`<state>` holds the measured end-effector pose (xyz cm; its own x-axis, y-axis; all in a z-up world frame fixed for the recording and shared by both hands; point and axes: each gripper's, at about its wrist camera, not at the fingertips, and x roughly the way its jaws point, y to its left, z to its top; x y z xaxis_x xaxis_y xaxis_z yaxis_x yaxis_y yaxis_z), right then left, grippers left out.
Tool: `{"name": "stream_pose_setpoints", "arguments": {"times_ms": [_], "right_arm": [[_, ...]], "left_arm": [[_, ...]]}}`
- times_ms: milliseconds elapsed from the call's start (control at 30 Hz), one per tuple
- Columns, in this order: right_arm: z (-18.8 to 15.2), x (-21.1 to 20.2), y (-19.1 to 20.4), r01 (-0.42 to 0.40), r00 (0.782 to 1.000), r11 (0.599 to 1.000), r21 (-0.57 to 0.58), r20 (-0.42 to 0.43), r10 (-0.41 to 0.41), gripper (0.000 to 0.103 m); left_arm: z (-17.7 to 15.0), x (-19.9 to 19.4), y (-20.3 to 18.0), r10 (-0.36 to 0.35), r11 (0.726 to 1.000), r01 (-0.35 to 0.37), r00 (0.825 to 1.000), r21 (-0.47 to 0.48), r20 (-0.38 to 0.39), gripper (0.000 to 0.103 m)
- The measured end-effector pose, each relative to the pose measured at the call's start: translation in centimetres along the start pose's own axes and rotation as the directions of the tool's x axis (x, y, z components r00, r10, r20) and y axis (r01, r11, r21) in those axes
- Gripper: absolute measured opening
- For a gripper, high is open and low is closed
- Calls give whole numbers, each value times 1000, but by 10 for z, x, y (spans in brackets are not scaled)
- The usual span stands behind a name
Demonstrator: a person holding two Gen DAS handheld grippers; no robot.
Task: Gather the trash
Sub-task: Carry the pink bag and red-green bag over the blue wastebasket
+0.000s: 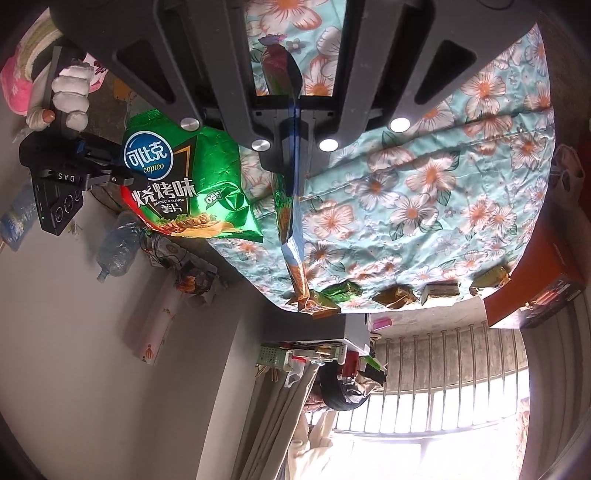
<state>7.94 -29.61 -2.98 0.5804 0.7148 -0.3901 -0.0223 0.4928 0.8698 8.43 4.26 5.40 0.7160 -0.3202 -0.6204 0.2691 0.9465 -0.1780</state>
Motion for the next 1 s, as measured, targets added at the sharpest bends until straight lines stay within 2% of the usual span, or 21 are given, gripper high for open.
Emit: {"name": "stream_pose_setpoints", "arguments": {"times_ms": [200,367,533,700,767,867,933,1000], "right_arm": [[0,-14,-2,-17,1000,1000,-9,24,18,26],[0,-30,-3,-24,998,1000,-16,62,25,26],[2,-49,-3,-10,994,1000,-9,112,11,26],[3,-79,-5,31,980,999,-16,198,-27,26],[6,-98,-9,62,967,998,-12,250,-57,26],[13,-137,-18,119,930,993,4,350,-113,26],[16,-165,-25,159,895,987,26,419,-155,26],[18,-192,-34,220,848,974,57,483,-220,26]], "left_arm": [[5,1,-9,8,1000,-9,1000,28,12,0],[12,3,-18,-18,999,17,1000,44,15,0],[27,8,-38,-87,994,84,996,74,30,0],[49,23,-72,-192,975,188,981,120,22,0],[58,33,-91,-234,962,230,972,145,13,0],[71,49,-122,-304,938,301,953,173,-4,0],[78,63,-144,-346,920,345,938,189,-28,0],[83,82,-168,-376,901,381,924,207,-63,0]]}}
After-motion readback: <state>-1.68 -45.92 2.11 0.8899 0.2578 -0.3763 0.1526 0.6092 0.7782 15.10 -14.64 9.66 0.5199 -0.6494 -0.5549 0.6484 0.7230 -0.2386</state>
